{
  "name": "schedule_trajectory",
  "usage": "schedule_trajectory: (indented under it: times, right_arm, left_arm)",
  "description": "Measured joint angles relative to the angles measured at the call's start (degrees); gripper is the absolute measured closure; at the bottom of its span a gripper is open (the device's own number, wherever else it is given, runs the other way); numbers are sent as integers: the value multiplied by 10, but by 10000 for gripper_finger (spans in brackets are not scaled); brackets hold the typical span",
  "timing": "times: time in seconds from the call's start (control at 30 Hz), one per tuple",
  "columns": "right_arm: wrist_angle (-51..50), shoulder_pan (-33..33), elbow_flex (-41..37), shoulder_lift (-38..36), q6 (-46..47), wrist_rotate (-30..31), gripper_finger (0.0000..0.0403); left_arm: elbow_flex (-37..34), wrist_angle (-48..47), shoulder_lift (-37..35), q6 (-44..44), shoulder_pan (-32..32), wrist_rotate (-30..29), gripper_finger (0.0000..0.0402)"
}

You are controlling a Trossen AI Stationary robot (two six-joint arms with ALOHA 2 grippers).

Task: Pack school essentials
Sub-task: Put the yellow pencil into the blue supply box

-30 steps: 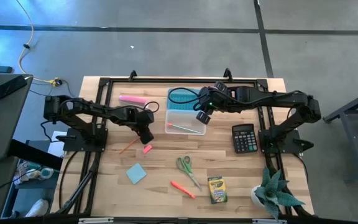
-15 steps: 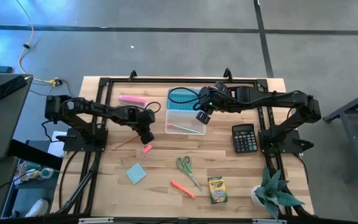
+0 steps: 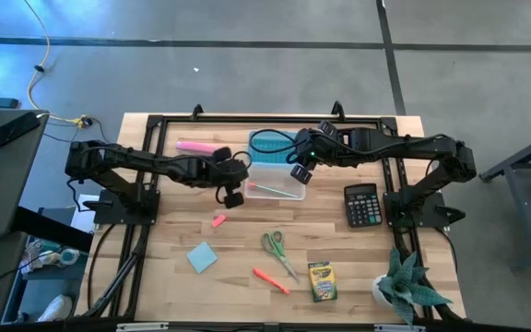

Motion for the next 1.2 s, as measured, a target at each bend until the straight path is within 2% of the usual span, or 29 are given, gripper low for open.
schedule_trajectory:
  times: [0.1, 0.2, 0.43, 0.67, 0.77, 0.87, 1.2]
  right_arm:
    - [0, 0, 0, 0, 0, 0, 284]
    - [0, 0, 0, 0, 0, 0, 284]
    - [0, 0, 0, 0, 36, 58, 284]
    - [1, 0, 0, 0, 81, 128, 284]
    - [0, 0, 0, 0, 74, 130, 284]
    - [0, 0, 0, 0, 72, 130, 284]
    - [0, 0, 0, 0, 72, 130, 284]
  left_arm:
    - [27, 6, 0, 53, -24, -43, 378]
    - [45, 44, 0, 114, -46, -63, 378]
    - [49, 162, 11, 297, -84, -62, 375]
    - [49, 252, 69, 405, -90, -8, 376]
    - [49, 298, 99, 454, -90, -27, 377]
    - [60, 316, 125, 473, -86, -35, 378]
    - [119, 303, 196, 442, -66, -34, 377]
